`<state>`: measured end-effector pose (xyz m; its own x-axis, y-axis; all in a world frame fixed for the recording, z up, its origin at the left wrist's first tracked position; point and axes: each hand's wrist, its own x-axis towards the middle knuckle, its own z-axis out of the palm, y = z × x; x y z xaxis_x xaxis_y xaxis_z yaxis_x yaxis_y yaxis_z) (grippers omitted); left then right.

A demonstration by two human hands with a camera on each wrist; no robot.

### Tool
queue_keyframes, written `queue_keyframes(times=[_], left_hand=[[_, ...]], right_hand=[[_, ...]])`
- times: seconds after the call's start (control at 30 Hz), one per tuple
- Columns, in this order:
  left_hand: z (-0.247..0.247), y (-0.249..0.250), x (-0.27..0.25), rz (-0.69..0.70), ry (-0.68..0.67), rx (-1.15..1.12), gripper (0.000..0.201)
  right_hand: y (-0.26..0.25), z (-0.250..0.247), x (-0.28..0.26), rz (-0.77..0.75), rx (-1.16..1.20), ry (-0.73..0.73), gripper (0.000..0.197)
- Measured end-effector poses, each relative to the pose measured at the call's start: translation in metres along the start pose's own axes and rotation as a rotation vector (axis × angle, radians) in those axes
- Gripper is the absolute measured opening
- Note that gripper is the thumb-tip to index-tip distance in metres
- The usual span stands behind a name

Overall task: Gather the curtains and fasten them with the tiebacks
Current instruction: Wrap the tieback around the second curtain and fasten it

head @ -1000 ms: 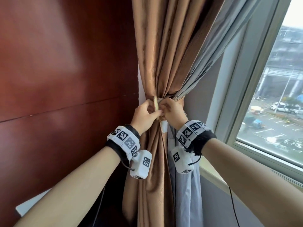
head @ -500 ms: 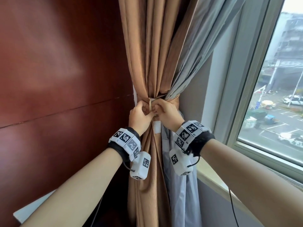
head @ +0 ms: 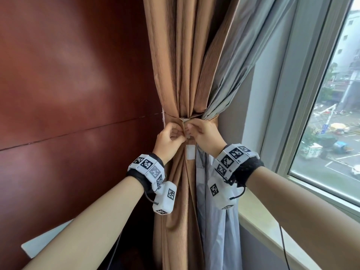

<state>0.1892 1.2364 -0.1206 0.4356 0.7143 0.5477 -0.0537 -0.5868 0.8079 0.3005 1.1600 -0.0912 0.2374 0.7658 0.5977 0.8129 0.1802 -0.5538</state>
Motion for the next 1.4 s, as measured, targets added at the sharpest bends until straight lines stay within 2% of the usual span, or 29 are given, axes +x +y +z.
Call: queue_keyframes(times=[0.13, 0.3, 0.37, 0.43, 0.47, 0.5, 0.53, 0.57, 0.63, 0.7, 0.77, 0.83, 0.93, 1.1, 1.2, 1.27, 1.33, 1.4], left_hand=[[0.006, -0.005, 0.002, 0.017, 0.019, 0.039, 0.036], [0.007, -0.004, 0.000, 0.025, -0.026, 0.018, 0.037], [0.006, -0.003, -0.001, 0.031, -0.034, 0.013, 0.032], [0.005, -0.001, -0.005, 0.072, 0.043, 0.014, 0.016], [0.004, 0.000, -0.005, 0.115, 0.141, 0.041, 0.011], [0.002, -0.001, -0.004, 0.159, 0.245, 0.087, 0.020], [0.000, -0.003, -0.002, 0.176, 0.307, 0.140, 0.038], [-0.002, -0.006, 0.002, 0.151, 0.307, 0.175, 0.060], [-0.003, -0.009, 0.010, 0.047, 0.185, 0.129, 0.100], [0.002, -0.007, 0.014, -0.018, 0.049, 0.032, 0.118], [0.011, -0.004, 0.017, -0.073, 0.002, 0.001, 0.123], [0.018, -0.005, 0.020, -0.100, 0.031, -0.003, 0.125], [0.024, -0.012, 0.023, -0.074, 0.060, -0.001, 0.130], [0.030, -0.017, 0.026, -0.013, 0.066, -0.015, 0.132], [0.036, -0.019, 0.032, -0.038, 0.111, -0.020, 0.130], [0.038, -0.018, 0.033, -0.075, 0.115, -0.034, 0.130], [0.039, -0.019, 0.033, -0.095, 0.097, -0.048, 0.131], [0.038, -0.020, 0.033, -0.108, 0.055, -0.045, 0.133]], right_hand=[[-0.005, 0.000, -0.003, 0.033, 0.048, 0.003, 0.023], [-0.006, 0.006, 0.001, 0.099, -0.033, 0.186, 0.019], [-0.004, 0.007, 0.001, 0.075, -0.046, 0.197, 0.017], [-0.001, 0.006, 0.000, 0.048, -0.054, 0.173, 0.017], [0.000, 0.004, 0.000, 0.048, -0.060, 0.164, 0.017], [0.001, 0.001, 0.000, 0.051, -0.067, 0.159, 0.018], [0.003, 0.000, 0.000, 0.053, -0.074, 0.158, 0.018], [0.003, -0.002, 0.001, 0.053, -0.079, 0.159, 0.018], [0.004, -0.002, 0.000, 0.049, -0.080, 0.163, 0.018], [0.005, -0.002, -0.001, 0.055, -0.055, 0.176, 0.017], [0.006, -0.002, -0.003, 0.074, -0.023, 0.207, 0.018], [0.008, -0.003, -0.004, 0.081, -0.001, 0.248, 0.018], [0.010, -0.002, -0.009, 0.076, -0.026, 0.303, 0.019], [0.009, -0.007, -0.029, 0.023, -0.039, 0.264, 0.018], [0.012, -0.023, -0.038, 0.038, -0.019, 0.386, 0.016], [0.016, -0.032, -0.040, 0.131, -0.023, 0.478, 0.028], [0.020, -0.033, -0.038, 0.241, -0.027, 0.482, 0.059], [0.019, -0.028, -0.033, 0.275, -0.033, 0.429, 0.091]])
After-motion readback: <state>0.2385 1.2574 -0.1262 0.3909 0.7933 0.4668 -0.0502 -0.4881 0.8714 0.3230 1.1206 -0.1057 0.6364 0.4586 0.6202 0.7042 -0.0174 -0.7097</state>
